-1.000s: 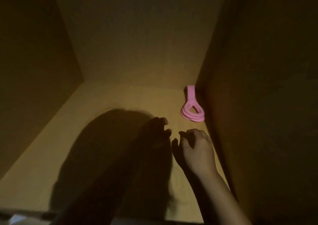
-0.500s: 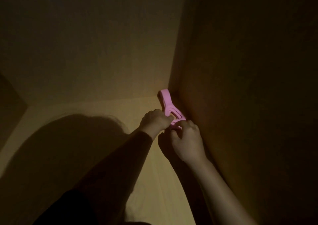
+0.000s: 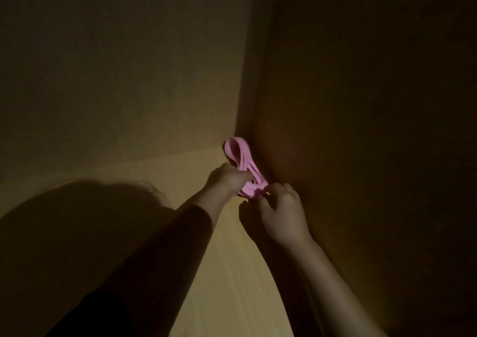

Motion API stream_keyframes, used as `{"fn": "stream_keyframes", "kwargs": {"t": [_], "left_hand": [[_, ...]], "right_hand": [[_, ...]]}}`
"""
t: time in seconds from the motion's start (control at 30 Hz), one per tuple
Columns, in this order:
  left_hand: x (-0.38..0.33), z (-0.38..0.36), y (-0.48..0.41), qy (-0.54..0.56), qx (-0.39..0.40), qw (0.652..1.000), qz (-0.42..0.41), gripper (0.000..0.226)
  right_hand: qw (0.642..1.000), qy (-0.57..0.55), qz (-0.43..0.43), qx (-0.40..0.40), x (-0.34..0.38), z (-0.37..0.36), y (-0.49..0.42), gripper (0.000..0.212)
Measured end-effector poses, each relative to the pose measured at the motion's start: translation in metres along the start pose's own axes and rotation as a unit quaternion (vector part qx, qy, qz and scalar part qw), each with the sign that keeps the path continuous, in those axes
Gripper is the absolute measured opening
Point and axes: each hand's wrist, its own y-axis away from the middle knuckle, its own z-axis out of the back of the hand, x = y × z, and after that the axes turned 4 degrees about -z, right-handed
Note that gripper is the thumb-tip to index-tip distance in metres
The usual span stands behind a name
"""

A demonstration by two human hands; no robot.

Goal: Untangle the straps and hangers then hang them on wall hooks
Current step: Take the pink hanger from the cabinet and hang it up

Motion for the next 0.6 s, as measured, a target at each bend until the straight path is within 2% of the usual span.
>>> {"fn": "stream_keyframes", "kwargs": {"t": [0.1, 0.17, 0.27, 0.37, 0.4, 0.5, 0.6], "left_hand": [[0.004, -0.001, 0.017, 0.048, 0.015, 0.998, -0.023, 0.015], [0.006, 0.001, 0.037, 0.051, 0.021, 0.997, -0.050, 0.018], [0.007, 0.007, 0.077, 0.030, 0.034, 0.994, -0.099, 0.016], [0.010, 0.010, 0.122, -0.013, 0.091, 0.982, -0.164, 0.021], [0.012, 0.011, 0.134, -0.031, 0.100, 0.977, -0.188, 0.025], [0.016, 0.007, 0.159, -0.040, 0.115, 0.968, -0.221, 0.031], [0.019, 0.000, 0.169, -0.022, 0.133, 0.965, -0.227, 0.030]], "right_hand": [[0.999, -0.038, -0.015, -0.013, -0.001, 0.004, -0.003, 0.027], [0.992, -0.106, -0.072, -0.005, -0.001, 0.006, -0.005, 0.034], [0.934, -0.291, -0.206, 0.028, -0.001, 0.009, -0.010, 0.047], [0.890, -0.366, -0.252, 0.101, 0.004, 0.017, -0.007, 0.064], [0.883, -0.380, -0.242, 0.135, 0.007, 0.021, -0.004, 0.064], [0.858, -0.434, -0.190, 0.196, 0.013, 0.033, 0.012, 0.034], [0.871, -0.437, -0.170, 0.150, 0.011, 0.039, 0.029, 0.020]]}}
